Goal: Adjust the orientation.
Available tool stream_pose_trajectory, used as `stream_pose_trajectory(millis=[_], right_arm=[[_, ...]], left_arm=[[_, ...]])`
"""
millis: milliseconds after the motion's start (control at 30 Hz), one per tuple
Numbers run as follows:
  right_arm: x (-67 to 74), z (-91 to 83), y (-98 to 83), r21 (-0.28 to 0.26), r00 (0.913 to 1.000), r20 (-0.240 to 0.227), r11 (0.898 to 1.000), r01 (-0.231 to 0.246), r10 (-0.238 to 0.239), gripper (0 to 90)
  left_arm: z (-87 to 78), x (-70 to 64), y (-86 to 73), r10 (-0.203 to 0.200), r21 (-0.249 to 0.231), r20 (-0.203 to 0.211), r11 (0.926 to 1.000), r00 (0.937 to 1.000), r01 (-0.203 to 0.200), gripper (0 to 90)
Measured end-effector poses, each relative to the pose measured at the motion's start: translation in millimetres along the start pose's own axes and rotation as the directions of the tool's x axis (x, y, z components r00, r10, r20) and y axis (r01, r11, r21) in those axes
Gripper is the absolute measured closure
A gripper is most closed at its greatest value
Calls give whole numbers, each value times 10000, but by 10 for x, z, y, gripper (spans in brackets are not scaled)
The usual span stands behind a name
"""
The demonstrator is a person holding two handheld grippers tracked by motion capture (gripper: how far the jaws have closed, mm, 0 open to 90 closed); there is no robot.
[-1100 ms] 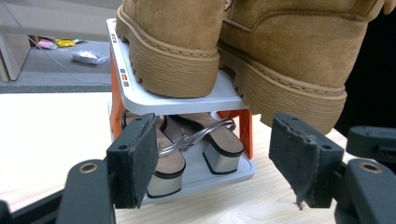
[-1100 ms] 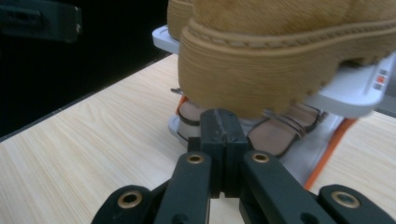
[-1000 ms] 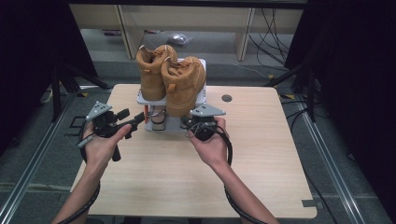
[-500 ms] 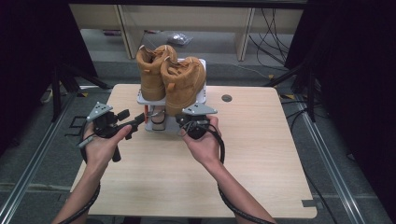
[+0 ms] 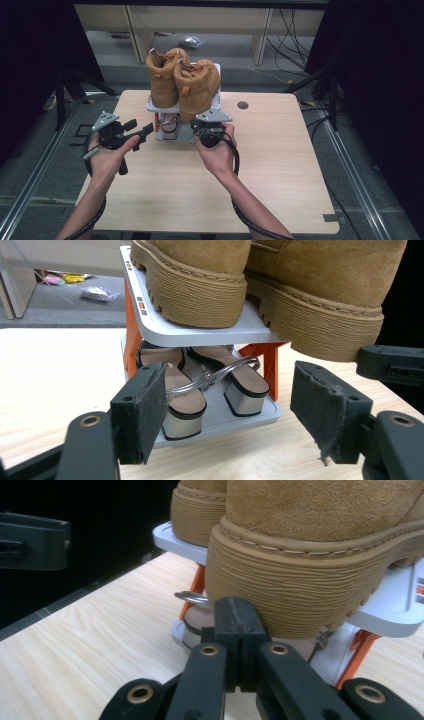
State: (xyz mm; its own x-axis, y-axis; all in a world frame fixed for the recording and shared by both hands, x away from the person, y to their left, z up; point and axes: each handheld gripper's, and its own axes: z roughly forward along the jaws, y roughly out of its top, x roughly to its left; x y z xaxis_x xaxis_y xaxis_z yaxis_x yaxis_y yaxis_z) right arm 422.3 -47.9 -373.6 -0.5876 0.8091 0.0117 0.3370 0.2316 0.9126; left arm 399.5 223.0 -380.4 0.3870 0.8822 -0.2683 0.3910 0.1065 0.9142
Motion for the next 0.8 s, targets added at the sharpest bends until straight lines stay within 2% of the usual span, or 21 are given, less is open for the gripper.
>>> stream_pose_trajectory(millis=[33, 100, 133, 200, 300, 400, 533, 567, 667, 733, 767, 800], right_arm=[[-13, 10, 3, -41, 10000, -78, 10000, -7, 7, 900], [-26, 10, 17, 19, 9999, 58, 9999, -114, 114, 900], [-35, 21, 28, -154, 9999, 94, 9998, -125, 126, 900], [-50, 17, 59, -158, 9998, 218, 9999, -34, 37, 900], [-64, 43, 98, -143, 9998, 159, 9998, 107, -105, 900], [-69, 79, 103, -189, 9997, 214, 9998, -117, 121, 900], [-86, 99, 111, -189, 9991, 414, 9998, 15, -7, 900], [-84, 103, 112, -155, 9991, 415, 9998, -119, 125, 900], [-106, 132, 117, -242, 9988, 460, 9996, -128, 139, 900], [-108, 134, 126, -190, 9983, 439, 9991, -374, 382, 900], [-126, 143, 126, -289, 9982, 565, 9994, -167, 183, 900], [-123, 139, 134, -221, 9977, 531, 9989, -408, 420, 900]], left_arm=[[1, 0, -3, -14, 6, -1, 10000, 10000, 14, 300], [7, -1, -10, -12, 43, -21, 10000, 10000, 12, 300], [10, -1, -13, -21, 60, -22, 10000, 10000, 21, 300], [19, 0, -20, -5, 71, -20, 10000, 10000, 5, 300], [29, -6, -30, -27, 107, -1, 9999, 10000, 27, 299], [29, -5, -44, -11, 125, 15, 9999, 10000, 10, 299], [23, 10, -56, -43, 161, -20, 9999, 10000, 44, 299], [20, 13, -58, -56, 158, -48, 9999, 10000, 57, 300], [18, 23, -67, -65, 165, -24, 9998, 10000, 65, 300], [19, 27, -72, -77, 192, -56, 9998, 10000, 78, 299], [22, 32, -75, -79, 209, -77, 9997, 9999, 81, 300], [25, 33, -77, -86, 213, -77, 9997, 9999, 88, 299]])
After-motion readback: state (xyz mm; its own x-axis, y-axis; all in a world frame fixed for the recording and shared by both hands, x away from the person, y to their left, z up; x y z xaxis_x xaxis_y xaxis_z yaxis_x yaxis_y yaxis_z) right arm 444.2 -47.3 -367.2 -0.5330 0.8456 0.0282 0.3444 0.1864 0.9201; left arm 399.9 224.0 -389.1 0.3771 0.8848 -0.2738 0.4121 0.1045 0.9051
